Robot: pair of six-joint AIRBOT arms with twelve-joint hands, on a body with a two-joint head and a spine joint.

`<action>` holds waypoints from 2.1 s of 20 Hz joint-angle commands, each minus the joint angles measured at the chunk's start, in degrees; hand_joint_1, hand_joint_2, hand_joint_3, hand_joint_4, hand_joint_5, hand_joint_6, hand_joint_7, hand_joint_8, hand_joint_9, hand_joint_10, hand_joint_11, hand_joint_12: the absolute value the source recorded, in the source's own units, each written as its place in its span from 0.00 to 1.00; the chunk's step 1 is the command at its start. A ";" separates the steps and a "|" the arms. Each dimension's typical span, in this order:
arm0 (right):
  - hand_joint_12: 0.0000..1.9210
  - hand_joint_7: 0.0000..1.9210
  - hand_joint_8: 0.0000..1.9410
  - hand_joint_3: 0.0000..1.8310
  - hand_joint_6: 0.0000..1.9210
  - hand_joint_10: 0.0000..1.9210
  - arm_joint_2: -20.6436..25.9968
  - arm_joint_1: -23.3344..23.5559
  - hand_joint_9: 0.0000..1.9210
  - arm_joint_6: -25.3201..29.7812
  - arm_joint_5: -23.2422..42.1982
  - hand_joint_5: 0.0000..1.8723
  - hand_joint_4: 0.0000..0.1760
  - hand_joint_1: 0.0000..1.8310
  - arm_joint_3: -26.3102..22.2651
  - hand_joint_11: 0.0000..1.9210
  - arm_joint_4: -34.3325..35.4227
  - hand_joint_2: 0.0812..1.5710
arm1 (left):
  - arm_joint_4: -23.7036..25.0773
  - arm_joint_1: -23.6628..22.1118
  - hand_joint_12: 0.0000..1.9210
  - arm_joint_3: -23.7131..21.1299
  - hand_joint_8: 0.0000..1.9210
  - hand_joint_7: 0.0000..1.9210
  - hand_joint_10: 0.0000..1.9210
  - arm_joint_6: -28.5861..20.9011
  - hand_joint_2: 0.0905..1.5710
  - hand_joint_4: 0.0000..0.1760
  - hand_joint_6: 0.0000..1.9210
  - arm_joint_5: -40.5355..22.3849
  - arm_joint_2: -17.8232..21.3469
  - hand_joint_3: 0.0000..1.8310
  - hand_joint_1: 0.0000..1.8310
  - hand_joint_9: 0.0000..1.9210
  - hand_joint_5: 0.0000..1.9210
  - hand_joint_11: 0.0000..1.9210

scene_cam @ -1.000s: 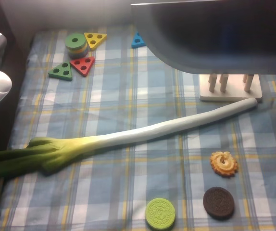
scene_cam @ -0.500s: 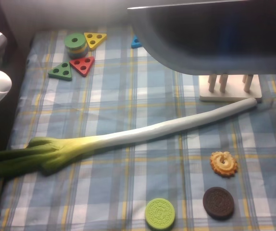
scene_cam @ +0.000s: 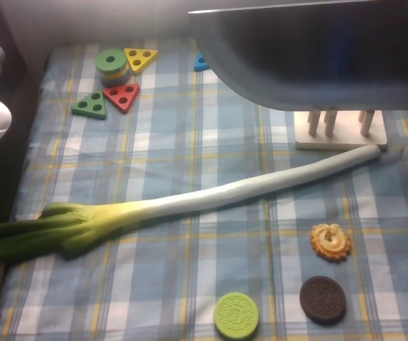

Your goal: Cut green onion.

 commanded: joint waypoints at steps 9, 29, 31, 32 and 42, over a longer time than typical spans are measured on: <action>1.00 0.51 1.00 0.00 1.00 1.00 0.18 0.59 0.60 -0.38 2.01 0.35 0.70 0.00 -1.28 0.64 -4.04 0.98 | 0.42 -0.03 0.00 0.40 0.00 0.00 0.00 -0.49 0.93 0.00 0.00 -6.83 -0.25 0.01 0.00 0.00 0.01 0.00; 1.00 0.56 1.00 0.00 1.00 1.00 -0.03 6.25 0.66 -0.38 -1.83 0.35 0.94 0.02 0.73 0.71 -5.92 0.99 | 0.30 0.40 0.00 0.62 0.00 0.00 0.00 -1.71 0.92 0.00 0.00 -7.07 -0.66 0.00 0.00 0.00 0.02 0.00; 1.00 0.54 1.00 0.00 1.00 1.00 0.58 6.71 0.66 -0.38 0.32 0.29 0.81 0.06 0.07 0.72 -4.65 0.98 | 0.30 0.42 0.00 0.62 0.00 0.00 0.00 -1.71 0.92 0.00 0.00 -7.09 -0.72 0.00 0.00 0.00 0.01 0.00; 1.00 0.56 1.00 0.00 1.00 1.00 0.97 7.40 0.68 -0.38 0.99 0.31 0.71 0.02 -0.32 0.74 -4.60 0.97 | 0.30 0.42 0.00 0.63 0.00 0.00 0.00 -1.71 0.92 0.00 0.00 -7.09 -0.76 0.00 0.00 0.00 0.01 0.00; 1.00 0.45 1.00 0.00 1.00 1.00 3.06 8.78 0.57 -0.38 3.73 0.22 0.71 0.01 -2.45 0.64 -4.20 0.98 | 0.24 0.46 0.00 0.63 0.00 0.00 0.00 -2.06 0.93 0.00 0.00 -7.07 -0.90 0.01 0.00 0.00 0.01 0.00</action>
